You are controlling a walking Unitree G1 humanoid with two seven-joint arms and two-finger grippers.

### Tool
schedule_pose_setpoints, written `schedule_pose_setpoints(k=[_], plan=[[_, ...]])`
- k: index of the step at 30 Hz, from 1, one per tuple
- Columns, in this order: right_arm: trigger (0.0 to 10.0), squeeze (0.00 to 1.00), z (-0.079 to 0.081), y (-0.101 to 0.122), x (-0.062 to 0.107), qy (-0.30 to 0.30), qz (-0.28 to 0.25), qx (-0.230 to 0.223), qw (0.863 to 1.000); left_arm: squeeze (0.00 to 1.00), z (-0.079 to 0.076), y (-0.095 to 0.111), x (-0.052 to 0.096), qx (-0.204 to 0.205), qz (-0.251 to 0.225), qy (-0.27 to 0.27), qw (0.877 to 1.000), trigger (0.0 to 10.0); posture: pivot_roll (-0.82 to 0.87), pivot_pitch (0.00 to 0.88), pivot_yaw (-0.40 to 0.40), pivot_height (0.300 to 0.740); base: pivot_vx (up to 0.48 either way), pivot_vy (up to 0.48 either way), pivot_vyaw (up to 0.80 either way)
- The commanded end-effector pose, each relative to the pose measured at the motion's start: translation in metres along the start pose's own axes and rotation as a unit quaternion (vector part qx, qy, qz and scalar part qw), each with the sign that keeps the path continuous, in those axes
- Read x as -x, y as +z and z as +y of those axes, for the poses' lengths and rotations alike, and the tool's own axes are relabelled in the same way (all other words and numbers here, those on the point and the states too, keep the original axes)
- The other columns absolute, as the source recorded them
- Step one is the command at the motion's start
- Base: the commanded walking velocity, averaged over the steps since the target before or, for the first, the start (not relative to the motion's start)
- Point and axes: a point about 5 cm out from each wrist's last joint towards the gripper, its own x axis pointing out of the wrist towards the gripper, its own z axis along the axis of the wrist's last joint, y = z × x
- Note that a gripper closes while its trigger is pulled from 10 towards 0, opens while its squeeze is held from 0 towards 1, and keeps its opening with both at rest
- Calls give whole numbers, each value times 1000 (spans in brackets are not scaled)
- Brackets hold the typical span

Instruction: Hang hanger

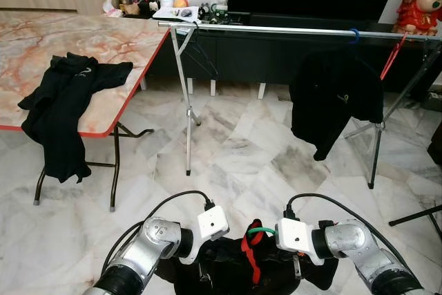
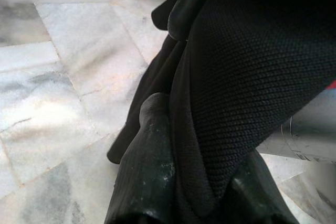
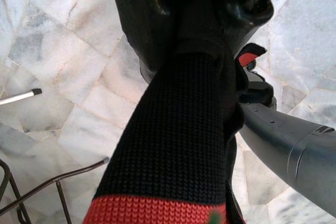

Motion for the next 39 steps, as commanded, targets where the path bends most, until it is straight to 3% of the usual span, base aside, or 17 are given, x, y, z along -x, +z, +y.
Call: schedule_pose_setpoints(k=[1, 2, 3, 11, 19, 23, 27, 34, 35, 36, 37, 38, 39], plan=[[4039, 478, 7, -14, 5, 9, 33, -19, 999, 0, 6, 7, 4, -6, -10, 10, 1000, 0, 76, 59, -9, 740, 0, 0, 0], [4039, 478, 6, -14, 4, 8, 34, -19, 999, 0, 6, 7, 4, -6, -10, 10, 1000, 0, 76, 59, -9, 740, 0, 0, 0], [10000, 1000, 6, -13, 4, 7, 33, -20, 999, 0, 6, 7, 4, -5, -10, 10, 1000, 0, 76, 59, -9, 740, 0, 0, 0], [10000, 1000, 3, -13, 5, 6, 38, -20, 999, 0, 10, 3, 7, 0, -1, 32, 999, 0, 72, 60, -10, 740, 0, 0, 0], [10000, 1000, 12, -32, 14, 43, 128, 8, 991, 0, 18, -24, 19, -2, 74, 83, 994, 0, 68, 64, -9, 740, 0, 0, 0], [10000, 1000, 12, -33, 14, 41, 132, 7, 990, 0, 15, -34, 19, -2, 99, 90, 991, 0, 68, 64, -9, 740, 0, 0, 0], [10000, 1000, 11, -32, 14, 29, 132, 10, 991, 0, 14, -40, 17, 3, 104, 103, 989, 0, 65, 64, -8, 740, 0, 0, 0], [10000, 1000, 0, -36, 17, -52, 157, 24, 986, 0, 14, -48, 17, 11, 109, 139, 984, 0, 63, 64, -7, 740, 0, 0, 0], [10000, 973, -1, -37, 17, -68, 165, 26, 984, 0, 16, -49, 17, 10, 110, 153, 982, 0, 61, 63, -6, 740, 0, 0, 0], [10000, 671, -2, -40, 18, -95, 176, 24, 979, 0, 18, -51, 18, 10, 111, 176, 978, 0, 61, 63, -6, 740, 0, 0, 0], [10000, 671, -2, -40, 18, -95, 176, 24, 979, 0, 18, -51, 18, 10, 111, 176, 978, 0, 61, 63, -6, 740, 0, 0, 0], [10000, 0, -4, -42, 18, -126, 177, 10, 976, 0, 20, -50, 19, 9, 106, 195, 975, 0, 61, 63, -6, 740, 0, 0, 0], [10000, 0, -6, -44, 18, -159, 171, -9, 972, 0, 23, -48, 20, 6, 98, 219, 971, 0, 64, 63, -6, 740, 0, 0, 0]])
